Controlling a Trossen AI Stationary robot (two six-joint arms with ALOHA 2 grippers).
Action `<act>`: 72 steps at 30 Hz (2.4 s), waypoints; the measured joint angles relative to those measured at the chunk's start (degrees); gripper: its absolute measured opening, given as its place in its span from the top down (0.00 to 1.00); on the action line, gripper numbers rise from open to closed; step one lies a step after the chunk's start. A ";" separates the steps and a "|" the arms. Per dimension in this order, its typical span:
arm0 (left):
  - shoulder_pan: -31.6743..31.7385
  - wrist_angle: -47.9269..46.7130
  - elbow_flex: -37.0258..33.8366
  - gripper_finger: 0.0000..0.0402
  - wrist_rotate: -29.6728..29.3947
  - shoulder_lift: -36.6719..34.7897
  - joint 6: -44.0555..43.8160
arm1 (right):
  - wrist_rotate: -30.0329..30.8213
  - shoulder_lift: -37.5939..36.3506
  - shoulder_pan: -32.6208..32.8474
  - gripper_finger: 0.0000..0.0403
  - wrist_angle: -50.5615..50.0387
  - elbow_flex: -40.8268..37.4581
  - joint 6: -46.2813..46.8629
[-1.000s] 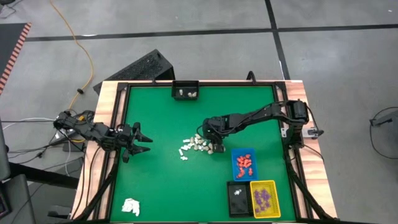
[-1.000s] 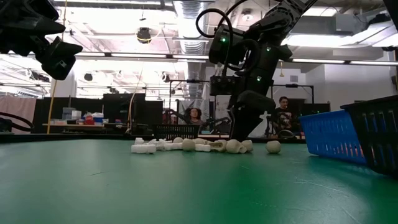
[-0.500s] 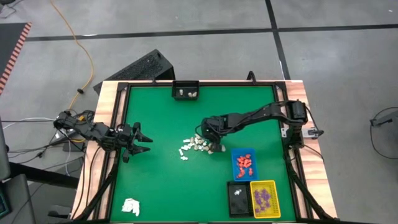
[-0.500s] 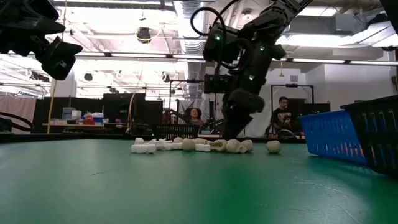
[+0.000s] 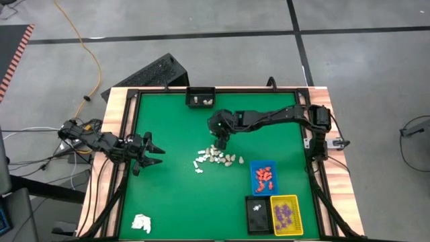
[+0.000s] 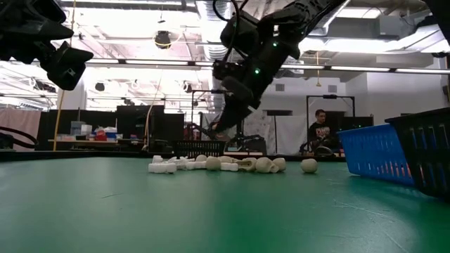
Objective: Sort Halloween decoration
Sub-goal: Put the gray skull toy into the top black bin
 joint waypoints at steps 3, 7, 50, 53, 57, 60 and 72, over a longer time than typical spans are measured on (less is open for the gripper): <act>0.00 -0.26 0.00 0.53 -0.02 0.00 0.09 | 2.30 0.00 0.10 0.86 -0.18 1.80 2.35; 0.00 -0.31 0.00 0.53 -1.92 0.00 0.50 | 7.72 -0.02 -0.96 0.86 3.05 4.45 4.98; 0.01 0.43 0.00 0.53 -5.62 -0.02 1.10 | 6.85 9.84 -16.82 0.57 27.71 5.43 18.18; 0.02 0.46 0.00 0.53 -5.62 -0.02 0.66 | 6.84 9.84 -16.46 0.51 27.77 5.43 18.18; 0.00 0.46 0.00 0.53 -5.62 -0.02 0.61 | 5.06 9.84 -16.44 0.50 27.50 5.43 18.18; 0.00 0.46 0.00 0.53 -5.62 -0.02 0.42 | -1.75 8.74 -16.40 0.51 26.03 5.41 18.16; 0.00 0.32 0.00 0.53 -4.49 -0.01 0.67 | -12.82 -2.03 -5.71 0.55 -8.72 5.43 8.86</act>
